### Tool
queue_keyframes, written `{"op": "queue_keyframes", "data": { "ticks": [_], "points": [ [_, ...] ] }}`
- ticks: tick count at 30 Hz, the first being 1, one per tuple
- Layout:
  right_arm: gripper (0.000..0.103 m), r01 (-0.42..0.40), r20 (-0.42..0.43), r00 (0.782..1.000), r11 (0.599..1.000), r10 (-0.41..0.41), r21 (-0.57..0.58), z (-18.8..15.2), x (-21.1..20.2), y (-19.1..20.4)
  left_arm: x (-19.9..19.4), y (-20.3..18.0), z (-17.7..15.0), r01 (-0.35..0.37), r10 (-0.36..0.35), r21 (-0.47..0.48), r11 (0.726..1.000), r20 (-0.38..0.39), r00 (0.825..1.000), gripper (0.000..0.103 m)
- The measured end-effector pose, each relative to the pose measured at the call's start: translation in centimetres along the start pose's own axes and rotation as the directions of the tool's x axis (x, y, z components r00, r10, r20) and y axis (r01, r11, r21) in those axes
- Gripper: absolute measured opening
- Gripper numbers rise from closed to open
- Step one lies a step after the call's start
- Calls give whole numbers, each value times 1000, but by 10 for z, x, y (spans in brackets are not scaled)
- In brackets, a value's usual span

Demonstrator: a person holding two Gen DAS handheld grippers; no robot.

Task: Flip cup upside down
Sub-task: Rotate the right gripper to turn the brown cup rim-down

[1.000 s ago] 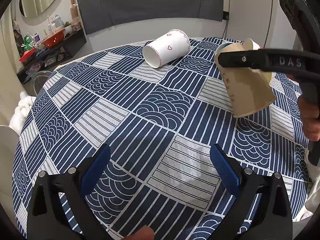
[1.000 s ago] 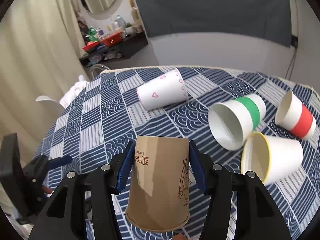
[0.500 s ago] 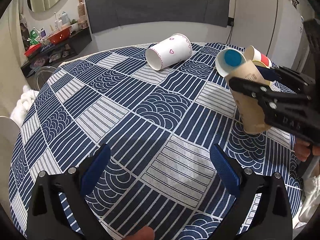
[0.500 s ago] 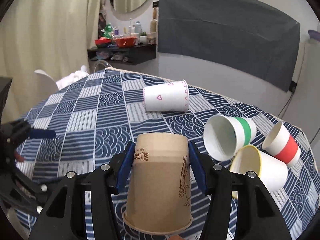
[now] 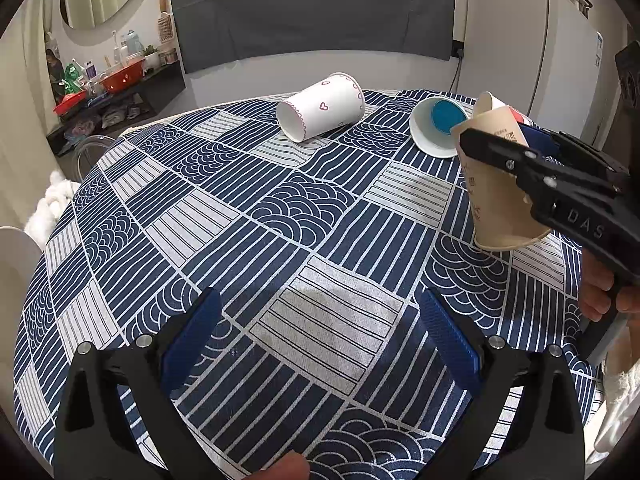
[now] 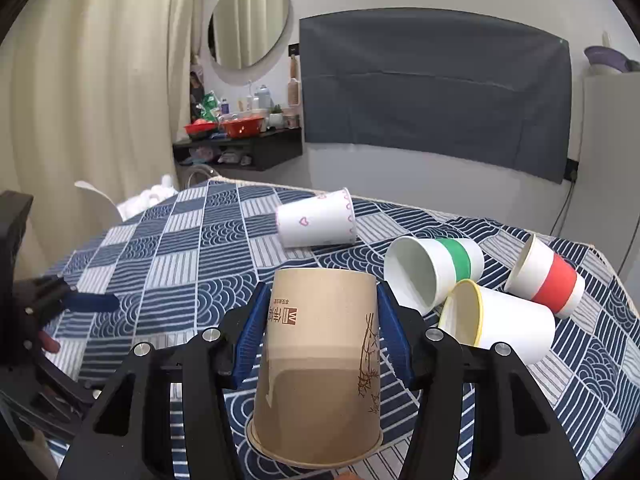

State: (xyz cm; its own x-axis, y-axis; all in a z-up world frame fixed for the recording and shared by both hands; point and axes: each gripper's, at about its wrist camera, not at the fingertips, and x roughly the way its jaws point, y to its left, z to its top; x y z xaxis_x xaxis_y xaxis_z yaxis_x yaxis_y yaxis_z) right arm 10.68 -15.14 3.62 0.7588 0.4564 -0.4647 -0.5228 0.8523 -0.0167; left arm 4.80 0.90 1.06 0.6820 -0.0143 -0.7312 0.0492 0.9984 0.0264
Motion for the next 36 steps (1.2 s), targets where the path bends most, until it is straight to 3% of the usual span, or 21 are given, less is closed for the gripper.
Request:
{"op": "queue_keyframes", "data": {
  "ticks": [5, 17, 31, 36],
  "points": [
    [50, -21, -10, 1000, 1000, 21, 13, -3, -7, -3, -1, -19, -5, 26, -25, 26, 999, -11, 1000, 97],
    [50, 39, -74, 996, 999, -41, -31, -32, -48, -11, -14, -51, -22, 30, -30, 71, 997, -2, 1000, 97],
    [51, 135, 34, 990, 990, -136, 27, -89, -142, -22, -35, -94, -44, 59, -63, 104, 993, 33, 997, 97],
    [52, 189, 61, 980, 982, -188, -2, -110, -157, -18, -37, -103, -52, 64, -68, 108, 992, 34, 997, 97]
  ]
}}
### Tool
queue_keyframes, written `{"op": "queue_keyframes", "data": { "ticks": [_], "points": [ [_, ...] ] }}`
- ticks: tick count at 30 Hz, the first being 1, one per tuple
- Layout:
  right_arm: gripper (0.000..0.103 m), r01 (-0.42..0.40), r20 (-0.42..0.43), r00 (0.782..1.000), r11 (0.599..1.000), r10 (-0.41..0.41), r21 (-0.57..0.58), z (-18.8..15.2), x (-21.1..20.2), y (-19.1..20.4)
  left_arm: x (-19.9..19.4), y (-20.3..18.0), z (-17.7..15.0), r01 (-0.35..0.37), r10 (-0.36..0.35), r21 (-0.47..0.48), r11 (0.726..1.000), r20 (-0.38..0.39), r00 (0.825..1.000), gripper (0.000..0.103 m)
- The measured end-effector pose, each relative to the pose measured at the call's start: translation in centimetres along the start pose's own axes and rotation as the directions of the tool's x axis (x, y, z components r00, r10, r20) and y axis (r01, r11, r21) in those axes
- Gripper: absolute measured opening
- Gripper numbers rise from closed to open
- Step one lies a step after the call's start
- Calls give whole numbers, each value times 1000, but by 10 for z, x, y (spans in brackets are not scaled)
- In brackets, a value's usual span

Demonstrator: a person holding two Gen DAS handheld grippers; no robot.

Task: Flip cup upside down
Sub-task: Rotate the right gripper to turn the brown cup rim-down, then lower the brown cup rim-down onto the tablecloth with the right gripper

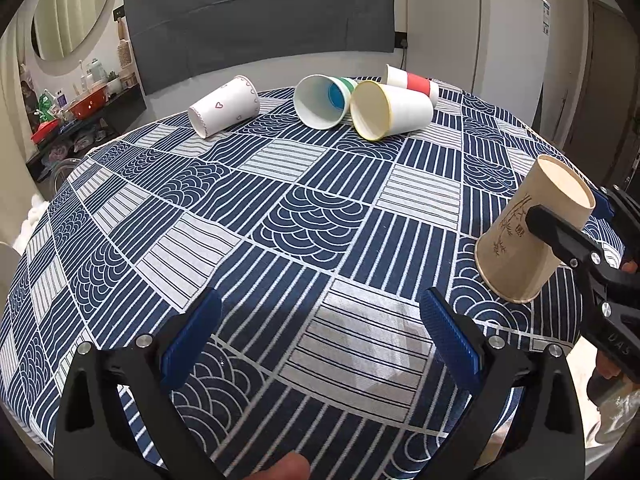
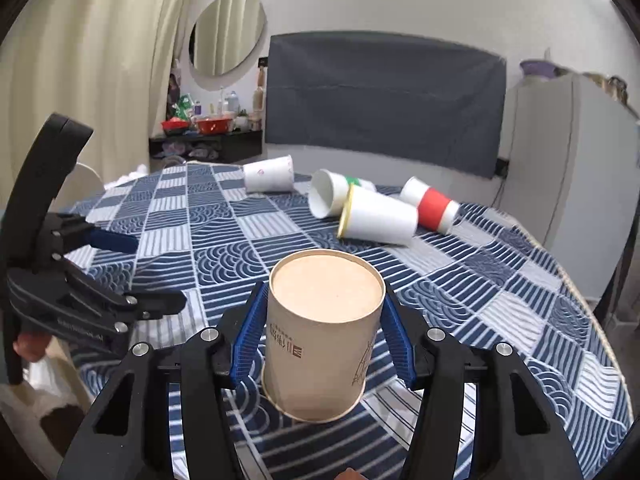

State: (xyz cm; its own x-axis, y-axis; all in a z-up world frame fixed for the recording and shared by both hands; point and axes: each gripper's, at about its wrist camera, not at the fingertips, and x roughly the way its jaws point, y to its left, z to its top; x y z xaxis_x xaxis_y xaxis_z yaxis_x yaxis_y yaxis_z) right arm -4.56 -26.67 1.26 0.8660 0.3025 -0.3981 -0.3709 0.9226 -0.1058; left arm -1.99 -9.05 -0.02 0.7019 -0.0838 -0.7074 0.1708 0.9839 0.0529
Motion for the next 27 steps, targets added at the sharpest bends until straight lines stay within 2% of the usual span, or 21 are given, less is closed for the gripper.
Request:
{"op": "queue_keyframes", "data": {
  "ticks": [1, 2, 3, 4, 5, 10, 13, 16, 19, 27],
  "points": [
    [53, -11, -5, 1000, 1000, 11, 3, -1, -1, -1, 0, -2, -1, -2, 2, 2, 1000, 3, 1000, 97],
    [60, -20, -16, 1000, 1000, 20, 1, -1, 0, -1, -1, -2, -1, -3, 3, 2, 1000, 5, 1000, 97],
    [68, -16, -22, 1000, 1000, 16, -1, -3, 0, -1, -1, -4, -2, -3, 3, 3, 1000, 4, 1000, 97],
    [87, -1, -21, 1000, 1000, 1, -5, -5, -1, 1, -2, -5, -4, 3, -3, 3, 1000, 1, 1000, 97],
    [89, 10, -11, 1000, 1000, -10, -11, -7, -4, 2, -2, -5, -5, 9, -9, 1, 1000, 1, 1000, 97],
    [90, -9, -2, 1000, 997, 9, 75, -19, -19, -4, -7, -6, -14, 1, 0, -17, 1000, 39, 999, 97],
    [94, 17, -27, 1000, 992, -14, 124, -28, -26, -10, -13, -7, -21, 1, 1, -26, 1000, 77, 997, 97],
    [95, 31, -35, 999, 985, -25, 170, -40, -37, -16, -20, -12, -30, -28, 31, -24, 999, 129, 991, 97],
    [95, 63, -52, 997, 983, -54, 172, -50, -47, -20, -26, -17, -38, -28, 34, -36, 999, 172, 985, 97],
    [95, 157, -53, 987, 976, -151, 153, -71, -70, -32, -23, -39, -63, 18, -15, -14, 1000, 153, 988, 97]
  ]
}}
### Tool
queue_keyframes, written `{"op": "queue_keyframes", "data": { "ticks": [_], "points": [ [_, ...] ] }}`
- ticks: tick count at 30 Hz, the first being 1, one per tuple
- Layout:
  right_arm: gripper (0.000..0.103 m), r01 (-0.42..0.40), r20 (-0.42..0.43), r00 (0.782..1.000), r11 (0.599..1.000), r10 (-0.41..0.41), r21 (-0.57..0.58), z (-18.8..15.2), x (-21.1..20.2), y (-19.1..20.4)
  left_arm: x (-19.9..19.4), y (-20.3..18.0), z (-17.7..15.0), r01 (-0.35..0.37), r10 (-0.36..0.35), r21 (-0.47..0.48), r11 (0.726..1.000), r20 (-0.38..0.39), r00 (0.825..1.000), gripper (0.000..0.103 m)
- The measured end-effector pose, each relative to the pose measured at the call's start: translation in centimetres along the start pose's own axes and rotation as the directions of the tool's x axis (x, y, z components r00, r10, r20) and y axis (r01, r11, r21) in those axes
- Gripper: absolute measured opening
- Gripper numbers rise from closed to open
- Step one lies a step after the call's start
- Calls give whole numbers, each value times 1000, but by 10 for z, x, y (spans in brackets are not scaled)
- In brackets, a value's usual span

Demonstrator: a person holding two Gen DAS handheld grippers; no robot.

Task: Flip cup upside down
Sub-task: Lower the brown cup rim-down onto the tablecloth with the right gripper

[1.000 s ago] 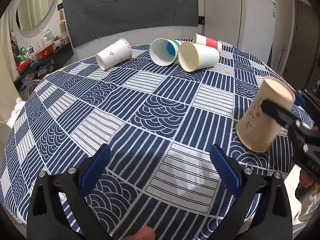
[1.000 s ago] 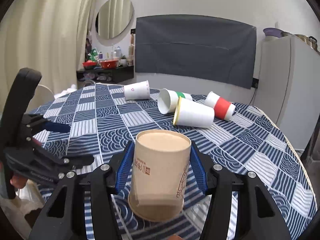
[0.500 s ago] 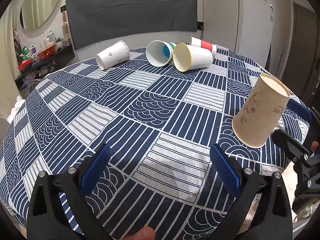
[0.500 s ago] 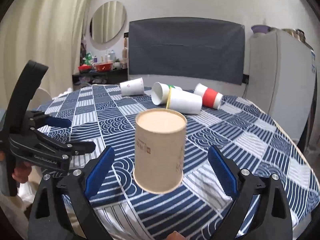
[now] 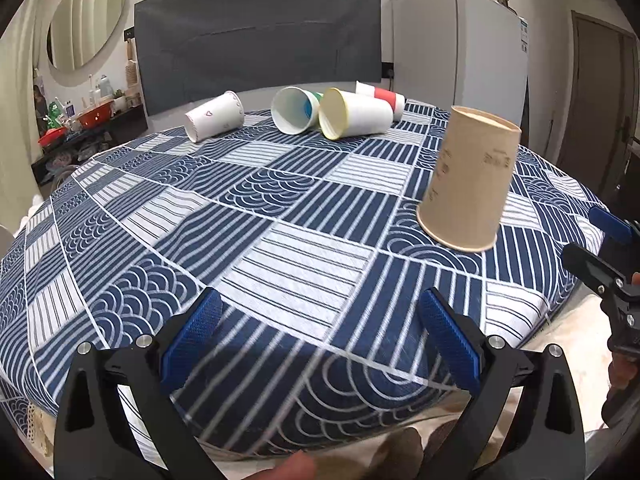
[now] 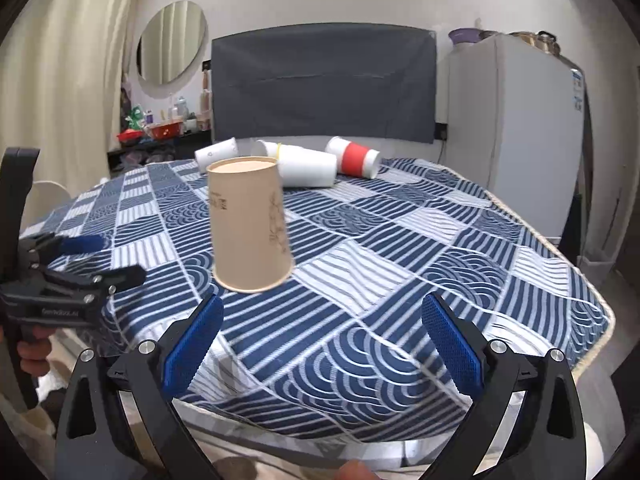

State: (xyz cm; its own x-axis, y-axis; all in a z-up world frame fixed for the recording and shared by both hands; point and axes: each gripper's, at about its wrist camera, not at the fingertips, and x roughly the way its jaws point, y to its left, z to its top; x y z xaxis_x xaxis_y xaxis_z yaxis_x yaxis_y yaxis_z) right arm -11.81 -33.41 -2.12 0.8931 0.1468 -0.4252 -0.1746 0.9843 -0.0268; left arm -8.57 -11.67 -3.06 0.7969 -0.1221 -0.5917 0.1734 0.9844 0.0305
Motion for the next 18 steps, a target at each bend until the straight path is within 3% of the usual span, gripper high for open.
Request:
{"op": "queue_keyframes", "data": {
  "ticks": [12, 18],
  "points": [
    [95, -13, -34, 999, 997, 11, -75, -18, -1, 6, -23, -20, -3, -33, 23, 83, 996, 126, 992, 97],
    [95, -13, -36, 999, 998, 11, -59, -19, 1, 2, -24, -18, -2, -18, 9, 74, 997, 130, 992, 97]
  ]
}}
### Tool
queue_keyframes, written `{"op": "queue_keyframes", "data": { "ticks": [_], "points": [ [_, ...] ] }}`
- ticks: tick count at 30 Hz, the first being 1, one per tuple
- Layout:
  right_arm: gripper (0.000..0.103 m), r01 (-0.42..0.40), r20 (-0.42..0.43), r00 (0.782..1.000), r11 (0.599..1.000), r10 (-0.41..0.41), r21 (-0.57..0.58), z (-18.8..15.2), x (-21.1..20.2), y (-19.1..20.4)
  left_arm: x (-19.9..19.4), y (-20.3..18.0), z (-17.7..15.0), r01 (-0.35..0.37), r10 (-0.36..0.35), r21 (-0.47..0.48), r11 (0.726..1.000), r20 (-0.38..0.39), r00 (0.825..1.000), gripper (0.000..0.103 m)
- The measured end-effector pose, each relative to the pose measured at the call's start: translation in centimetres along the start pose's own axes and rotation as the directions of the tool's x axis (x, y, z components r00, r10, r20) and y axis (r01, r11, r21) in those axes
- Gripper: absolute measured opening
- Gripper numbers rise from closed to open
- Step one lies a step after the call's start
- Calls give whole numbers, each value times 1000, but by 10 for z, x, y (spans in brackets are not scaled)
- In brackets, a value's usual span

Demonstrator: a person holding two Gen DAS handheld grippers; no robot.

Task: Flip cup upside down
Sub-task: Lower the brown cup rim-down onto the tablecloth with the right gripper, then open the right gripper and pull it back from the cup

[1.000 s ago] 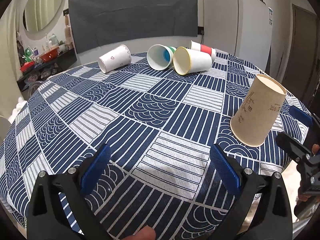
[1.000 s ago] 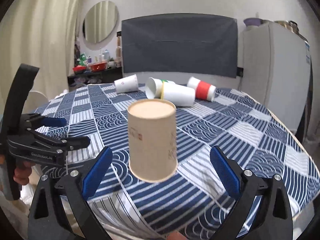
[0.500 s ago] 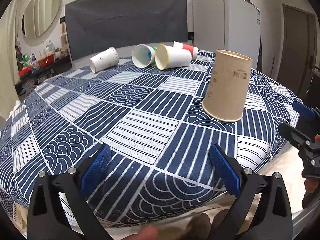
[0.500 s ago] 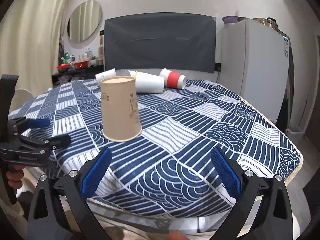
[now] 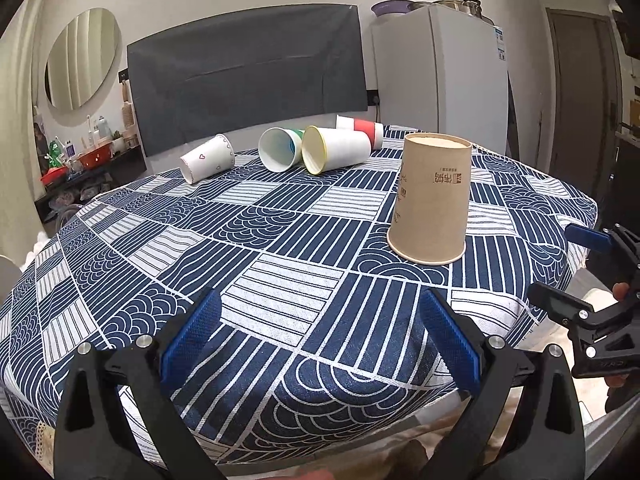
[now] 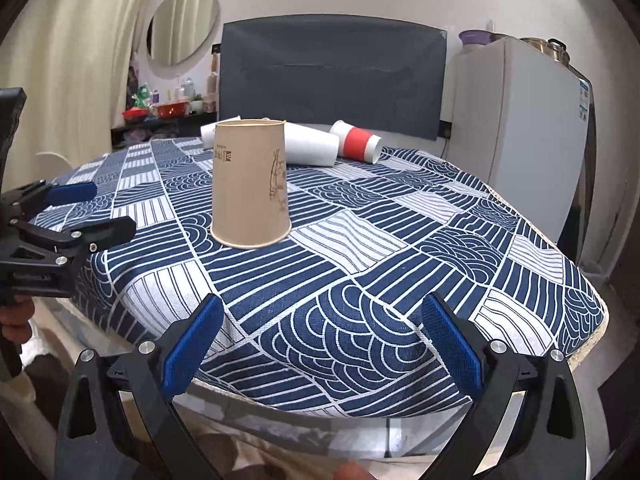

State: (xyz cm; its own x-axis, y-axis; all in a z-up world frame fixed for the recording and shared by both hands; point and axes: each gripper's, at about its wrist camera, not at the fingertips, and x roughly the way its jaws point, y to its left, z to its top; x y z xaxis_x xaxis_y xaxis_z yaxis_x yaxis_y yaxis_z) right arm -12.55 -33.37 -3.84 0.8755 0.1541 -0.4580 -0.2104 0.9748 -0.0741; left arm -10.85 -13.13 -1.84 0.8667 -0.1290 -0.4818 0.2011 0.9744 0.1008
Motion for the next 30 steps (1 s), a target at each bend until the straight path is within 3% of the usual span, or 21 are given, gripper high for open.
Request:
{"op": "queue_keyframes", "data": {
  "ticks": [30],
  "points": [
    [95, -13, 19, 1000, 999, 13, 31, 0, -5, -5, -5, -1, -1, -5, 5, -3, 1000, -5, 1000, 97]
  ]
}}
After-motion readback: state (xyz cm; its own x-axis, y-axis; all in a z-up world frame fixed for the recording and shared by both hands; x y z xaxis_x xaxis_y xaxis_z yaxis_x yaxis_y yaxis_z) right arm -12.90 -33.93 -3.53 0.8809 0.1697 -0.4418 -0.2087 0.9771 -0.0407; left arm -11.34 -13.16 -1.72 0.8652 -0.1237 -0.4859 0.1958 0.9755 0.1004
